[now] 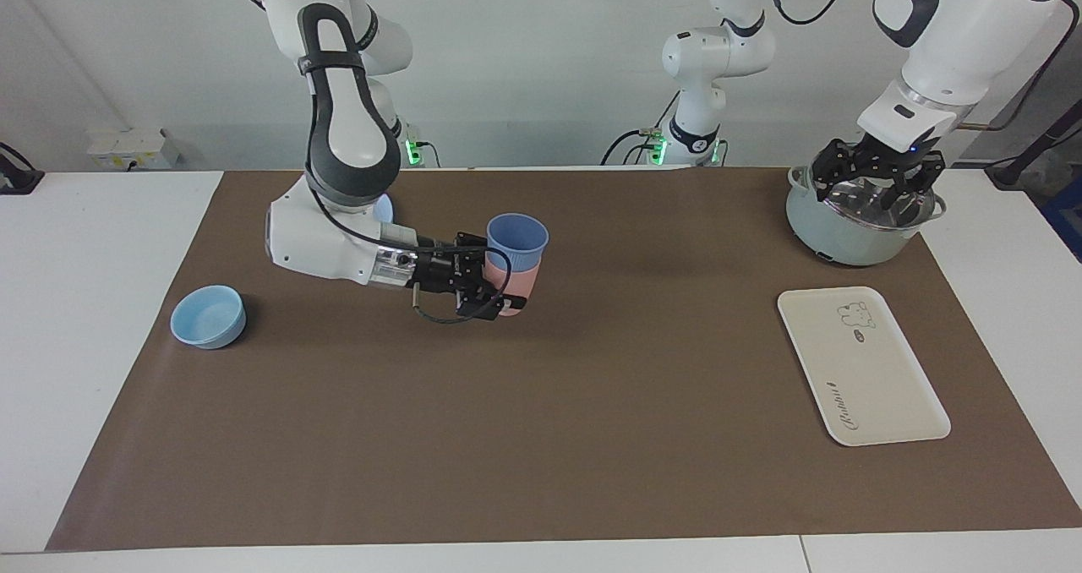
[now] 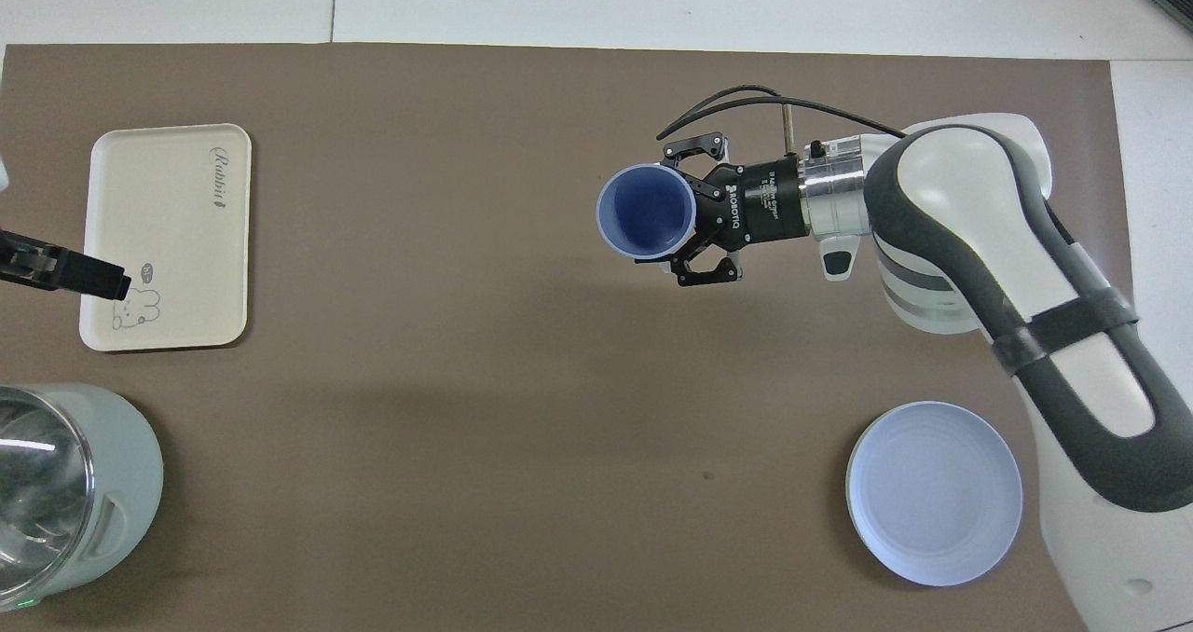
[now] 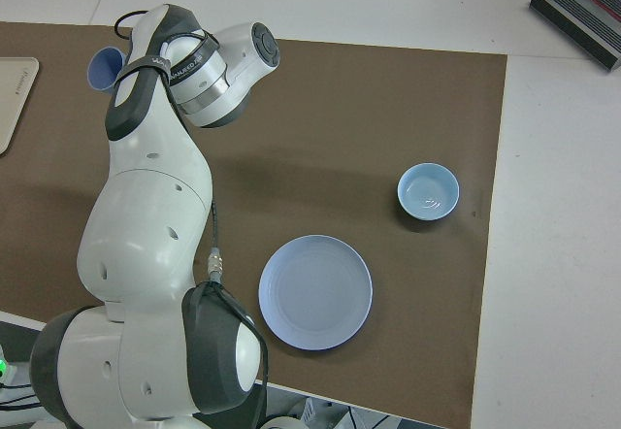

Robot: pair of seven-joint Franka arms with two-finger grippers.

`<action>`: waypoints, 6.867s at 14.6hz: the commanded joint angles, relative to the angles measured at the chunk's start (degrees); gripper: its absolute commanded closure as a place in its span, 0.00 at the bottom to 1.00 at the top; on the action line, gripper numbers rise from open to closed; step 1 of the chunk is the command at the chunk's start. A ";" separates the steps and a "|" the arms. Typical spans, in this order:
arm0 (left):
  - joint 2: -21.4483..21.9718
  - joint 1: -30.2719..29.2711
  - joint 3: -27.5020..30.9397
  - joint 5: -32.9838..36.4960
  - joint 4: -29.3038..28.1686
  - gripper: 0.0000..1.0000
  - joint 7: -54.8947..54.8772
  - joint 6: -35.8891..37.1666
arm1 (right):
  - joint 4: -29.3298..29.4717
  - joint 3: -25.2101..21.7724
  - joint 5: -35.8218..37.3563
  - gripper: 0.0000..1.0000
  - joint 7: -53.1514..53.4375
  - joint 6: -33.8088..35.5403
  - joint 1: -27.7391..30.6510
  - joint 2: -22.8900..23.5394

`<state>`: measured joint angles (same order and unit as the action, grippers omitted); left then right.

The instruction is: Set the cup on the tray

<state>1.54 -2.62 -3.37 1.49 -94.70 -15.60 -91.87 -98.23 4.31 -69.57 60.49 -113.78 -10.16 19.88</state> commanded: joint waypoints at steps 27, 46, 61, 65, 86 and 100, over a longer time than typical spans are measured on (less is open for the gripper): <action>-4.00 31.45 -1.20 -15.20 -9.19 0.51 62.97 -43.92 | -1.96 0.00 -1.09 1.00 10.17 -12.08 -6.02 -2.30; 0.29 9.15 1.26 -13.70 1.21 1.00 41.40 -16.75 | -4.77 -0.36 -1.53 1.00 9.04 -3.64 6.19 -0.55; -7.60 -12.06 1.43 -25.04 -27.82 1.00 -11.36 -52.80 | -1.26 -0.44 5.06 1.00 -3.71 4.62 25.53 11.50; -10.33 -12.15 1.43 -25.04 -27.73 0.59 -15.25 -56.40 | -2.66 -0.36 4.71 1.00 -7.92 4.80 26.41 11.41; 3.47 4.80 0.73 -0.26 -14.29 0.00 9.52 -11.93 | -9.43 -0.71 -4.17 0.01 -20.94 6.21 27.65 10.71; -0.93 3.67 1.43 -0.08 4.44 0.00 6.18 3.28 | -8.73 -0.62 44.13 0.01 -37.90 -7.42 25.98 -4.04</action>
<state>1.51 1.60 -1.71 0.86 -91.67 -10.10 -89.22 -105.30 3.09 -33.69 25.98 -121.19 16.73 20.38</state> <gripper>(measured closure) 0.000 0.004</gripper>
